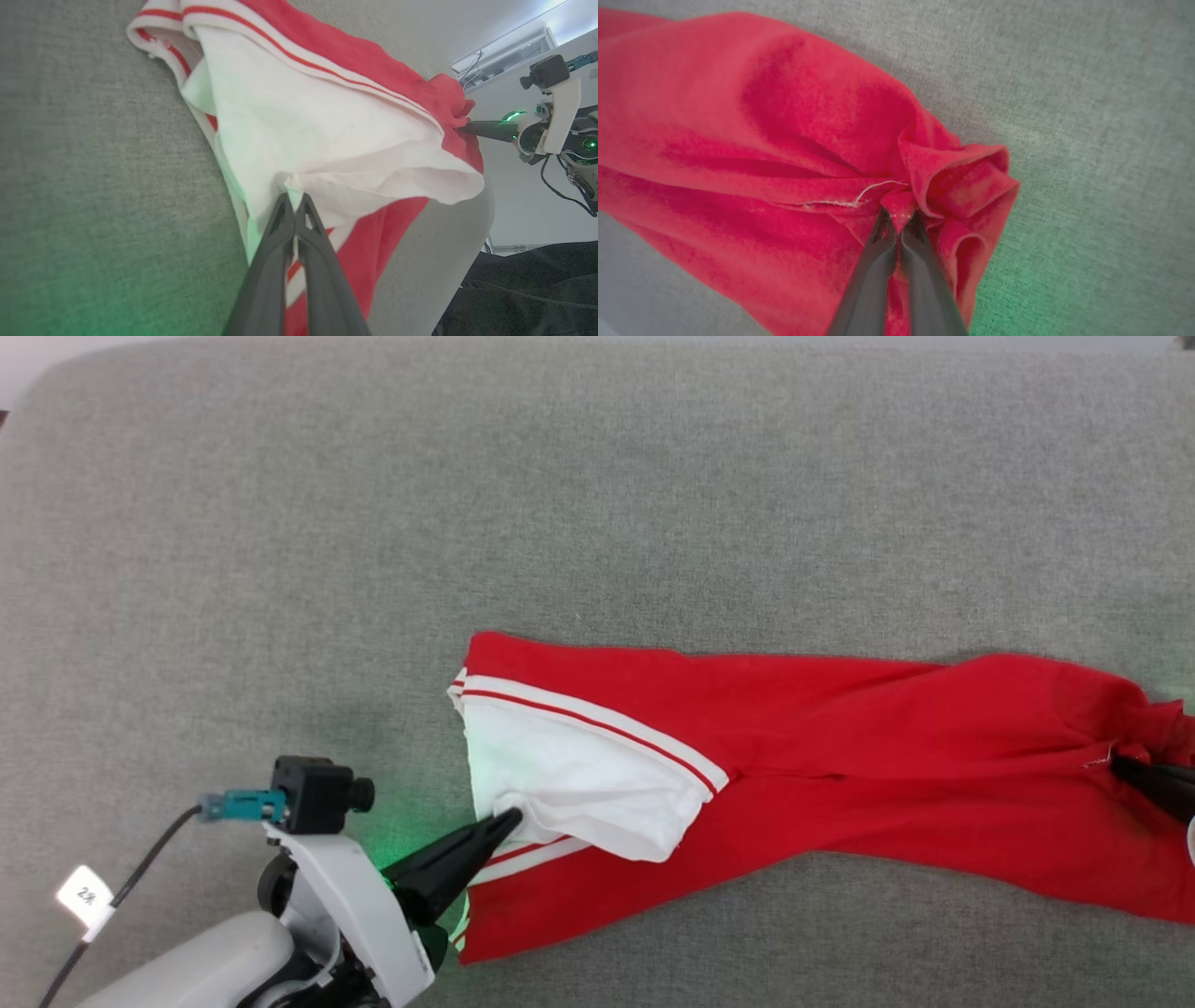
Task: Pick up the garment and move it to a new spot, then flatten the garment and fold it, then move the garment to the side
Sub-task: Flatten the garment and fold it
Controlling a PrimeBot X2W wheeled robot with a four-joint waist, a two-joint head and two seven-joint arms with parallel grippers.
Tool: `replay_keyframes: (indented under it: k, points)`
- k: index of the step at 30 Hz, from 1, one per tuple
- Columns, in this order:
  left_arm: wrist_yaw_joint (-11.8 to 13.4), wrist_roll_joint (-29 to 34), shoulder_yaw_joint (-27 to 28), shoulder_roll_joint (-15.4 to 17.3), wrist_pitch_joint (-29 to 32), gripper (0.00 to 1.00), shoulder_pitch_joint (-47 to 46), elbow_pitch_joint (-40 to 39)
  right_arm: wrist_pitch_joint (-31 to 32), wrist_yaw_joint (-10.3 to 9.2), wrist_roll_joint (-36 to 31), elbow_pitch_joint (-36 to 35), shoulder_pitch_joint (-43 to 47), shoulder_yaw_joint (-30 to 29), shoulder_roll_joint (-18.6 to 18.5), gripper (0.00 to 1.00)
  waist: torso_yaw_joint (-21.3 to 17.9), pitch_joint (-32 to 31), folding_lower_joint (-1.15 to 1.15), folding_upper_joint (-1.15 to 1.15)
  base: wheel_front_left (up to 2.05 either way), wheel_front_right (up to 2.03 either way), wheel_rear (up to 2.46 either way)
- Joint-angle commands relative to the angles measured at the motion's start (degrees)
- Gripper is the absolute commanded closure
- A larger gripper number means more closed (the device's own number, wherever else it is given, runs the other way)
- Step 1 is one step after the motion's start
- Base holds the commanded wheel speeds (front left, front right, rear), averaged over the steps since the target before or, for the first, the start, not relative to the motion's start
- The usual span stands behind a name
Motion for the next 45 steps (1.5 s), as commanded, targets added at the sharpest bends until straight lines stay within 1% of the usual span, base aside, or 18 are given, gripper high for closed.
replay_keyframes:
  k: [1,2,3,9,13,18,20,22,26,32,37,40,42,45]
  points:
    - [-0.2,0.2,0.1,0.1,-0.4,0.19,-0.5,0.2,0.1,-0.05,0.0,0.7,1.1,0.9,1.3,0.47,0.1,-0.4,0.00,0.00,0.00,0.00,0.00]
    - [-0.2,0.0,0.2,0.1,-0.9,0.01,-0.4,0.1,-0.1,-0.05,0.1,0.4,1.2,0.7,1.4,0.11,0.2,-0.8,0.00,0.00,0.00,0.00,0.00]
    - [-0.2,-0.3,0.3,0.2,-1.4,0.00,-0.2,0.0,-0.3,-0.04,0.5,0.1,1.5,0.4,1.6,0.00,0.3,-1.2,0.00,0.00,0.00,0.00,0.00]
    - [-0.2,-1.5,1.1,1.2,-4.5,0.00,1.9,-0.8,-0.6,-0.04,1.3,-0.3,2.6,-1.6,1.5,0.00,1.1,-4.2,0.00,0.00,0.00,0.00,0.00]
    - [-0.2,-1.5,2.6,1.2,-6.6,0.00,4.1,1.2,-1.0,-0.04,2.0,0.3,3.8,-3.0,1.7,0.00,1.9,-6.3,0.00,0.00,0.00,0.00,0.00]
    - [1.0,-0.6,7.0,-1.0,-7.8,0.00,8.6,4.2,-0.4,-0.04,2.7,1.8,6.1,-5.5,1.6,0.00,2.7,-8.2,0.00,0.00,0.00,0.00,0.00]
    - [1.7,0.7,10.8,-2.6,-7.9,0.00,10.9,5.6,0.1,-0.04,3.1,2.7,7.0,-6.8,1.6,0.00,2.9,-8.6,0.00,0.00,0.00,0.00,0.00]
    - [1.8,2.7,14.8,-4.8,-7.8,0.00,14.0,6.8,0.5,-0.04,3.1,3.6,8.1,-8.1,1.6,0.00,3.1,-9.0,0.00,0.00,0.00,0.00,0.00]
    - [1.7,7.9,22.7,-8.4,-7.8,0.00,18.9,8.5,1.1,-0.04,3.0,5.8,9.9,-10.7,2.1,0.00,3.4,-9.8,0.00,0.00,0.00,0.00,0.00]
    - [3.5,21.9,33.3,-12.3,-7.8,0.00,22.5,8.8,3.2,-0.04,2.6,8.6,11.1,-13.2,3.2,0.00,4.2,-10.3,0.00,0.00,0.00,0.00,0.00]
    - [5.1,34.6,42.2,-15.9,-7.8,0.00,24.1,7.2,5.5,-0.04,1.2,10.9,8.4,-13.5,5.1,0.00,4.4,-10.1,0.00,0.00,0.00,0.00,0.00]
    - [5.1,40.9,46.9,-18.4,-7.8,0.00,24.8,5.8,6.9,-0.04,0.2,12.5,6.5,-13.2,6.6,0.00,4.7,-9.8,0.00,0.00,0.00,0.00,0.00]
    - [4.1,43.5,49.1,-20.4,-7.8,0.00,25.8,5.5,7.7,-0.04,-0.4,13.8,5.2,-13.6,7.9,0.00,4.9,-9.6,0.00,0.00,0.00,0.00,0.00]
    - [2.9,46.0,51.5,-22.5,-7.8,0.00,26.6,6.0,9.3,-0.04,-1.8,15.9,3.5,-13.4,9.7,0.00,5.2,-9.2,0.00,0.00,0.00,0.00,0.00]
